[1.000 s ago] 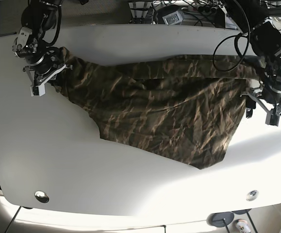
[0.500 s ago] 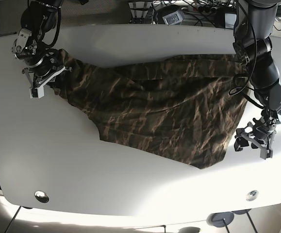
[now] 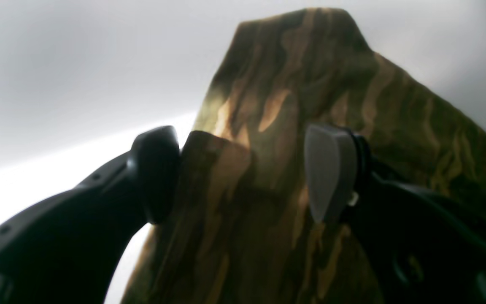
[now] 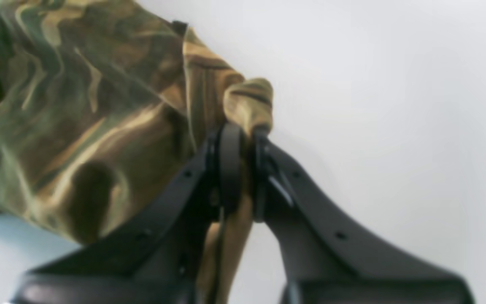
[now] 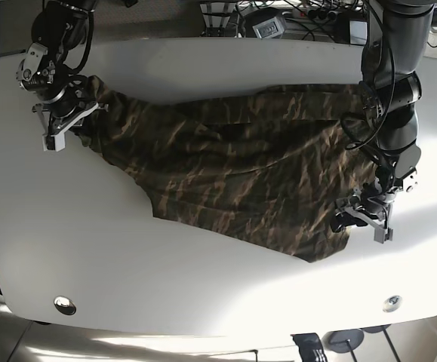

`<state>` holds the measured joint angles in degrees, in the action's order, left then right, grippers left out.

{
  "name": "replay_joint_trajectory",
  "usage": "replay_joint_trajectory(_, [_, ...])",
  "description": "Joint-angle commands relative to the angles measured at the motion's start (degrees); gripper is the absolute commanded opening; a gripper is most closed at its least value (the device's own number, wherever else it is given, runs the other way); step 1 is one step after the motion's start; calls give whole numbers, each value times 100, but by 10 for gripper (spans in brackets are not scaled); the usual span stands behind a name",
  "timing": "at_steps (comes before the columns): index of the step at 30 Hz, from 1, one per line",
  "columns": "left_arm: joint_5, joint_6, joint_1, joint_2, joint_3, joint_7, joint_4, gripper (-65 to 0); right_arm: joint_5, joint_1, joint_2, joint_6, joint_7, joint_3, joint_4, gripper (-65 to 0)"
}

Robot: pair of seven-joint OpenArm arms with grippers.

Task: Fold the T-shirt properly
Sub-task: 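Slide the left gripper along the shirt edge away from the right gripper, then regrasp the shirt edge with both grippers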

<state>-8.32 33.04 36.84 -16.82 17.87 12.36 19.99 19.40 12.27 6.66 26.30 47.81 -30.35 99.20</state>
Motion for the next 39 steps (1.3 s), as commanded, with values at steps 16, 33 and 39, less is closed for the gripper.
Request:
replay_joint_trajectory(16, [-289, 696, -225, -265, -279, 1423, 678, -650, 60, -344, 60, -6, -126, -29, 98, -628])
replay_joint_trajectory(33, [-746, 696, -1280, -441, -59, 3322, 4537, -650, 2091, -731, 447, 407, -74, -477, -685, -38])
replay_joint_trajectory(39, [-738, 692, -1280, -424, -59, 3313, 4537, -650, 1977, -845, 772, 345, 32, 244, -658, -67])
